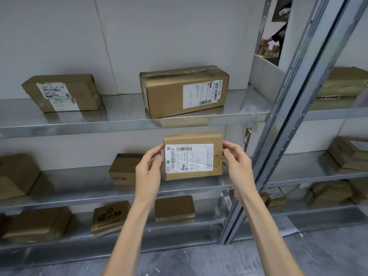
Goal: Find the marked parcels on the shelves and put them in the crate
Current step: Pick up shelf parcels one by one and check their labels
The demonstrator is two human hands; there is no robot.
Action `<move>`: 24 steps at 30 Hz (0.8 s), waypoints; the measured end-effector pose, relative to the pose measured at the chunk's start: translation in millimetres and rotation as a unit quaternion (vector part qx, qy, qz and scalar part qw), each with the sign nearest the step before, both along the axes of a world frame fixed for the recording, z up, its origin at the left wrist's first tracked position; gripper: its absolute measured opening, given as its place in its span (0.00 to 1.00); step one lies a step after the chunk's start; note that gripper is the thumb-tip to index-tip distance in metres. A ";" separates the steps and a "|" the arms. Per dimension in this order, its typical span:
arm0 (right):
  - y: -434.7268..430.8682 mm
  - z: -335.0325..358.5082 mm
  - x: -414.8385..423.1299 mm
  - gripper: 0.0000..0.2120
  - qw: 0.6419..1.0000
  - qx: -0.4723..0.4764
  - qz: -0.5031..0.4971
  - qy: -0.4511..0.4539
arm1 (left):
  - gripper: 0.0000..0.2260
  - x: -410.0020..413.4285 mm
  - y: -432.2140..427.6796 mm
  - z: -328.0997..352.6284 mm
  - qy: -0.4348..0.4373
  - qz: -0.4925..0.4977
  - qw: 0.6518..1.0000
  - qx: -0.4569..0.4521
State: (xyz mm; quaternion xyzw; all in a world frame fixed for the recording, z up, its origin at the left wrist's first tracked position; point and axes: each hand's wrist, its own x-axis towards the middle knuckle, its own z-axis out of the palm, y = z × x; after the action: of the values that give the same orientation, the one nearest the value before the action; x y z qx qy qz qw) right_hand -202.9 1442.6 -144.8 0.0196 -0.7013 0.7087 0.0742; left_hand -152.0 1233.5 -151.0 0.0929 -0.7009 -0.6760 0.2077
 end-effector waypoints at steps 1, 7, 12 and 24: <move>-0.4 -5.1 -7.7 0.12 1.000 0.004 -0.002 -0.009 | 0.14 -6.7 0.3 -6.8 -0.011 0.004 1.000 0.002; -7.1 -42.4 -53.9 0.16 0.996 0.038 0.018 -0.078 | 0.12 -52.0 0.2 -46.0 -0.100 0.006 0.994 0.032; -18.8 -76.6 -91.0 0.17 0.989 0.081 0.008 -0.126 | 0.06 -89.4 -2.4 -74.0 -0.146 0.001 0.989 0.035; -42.0 -128.0 -136.3 0.18 0.975 0.070 -0.014 -0.211 | 0.16 -138.6 -0.5 -135.9 -0.250 0.007 0.966 0.062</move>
State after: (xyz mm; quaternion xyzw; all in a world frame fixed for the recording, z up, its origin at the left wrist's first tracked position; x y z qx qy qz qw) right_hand -339.2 1400.5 -272.8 -0.1348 -0.7495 0.6446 -0.0672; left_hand -290.6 1233.0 -286.9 0.2766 -0.6867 -0.6719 0.0242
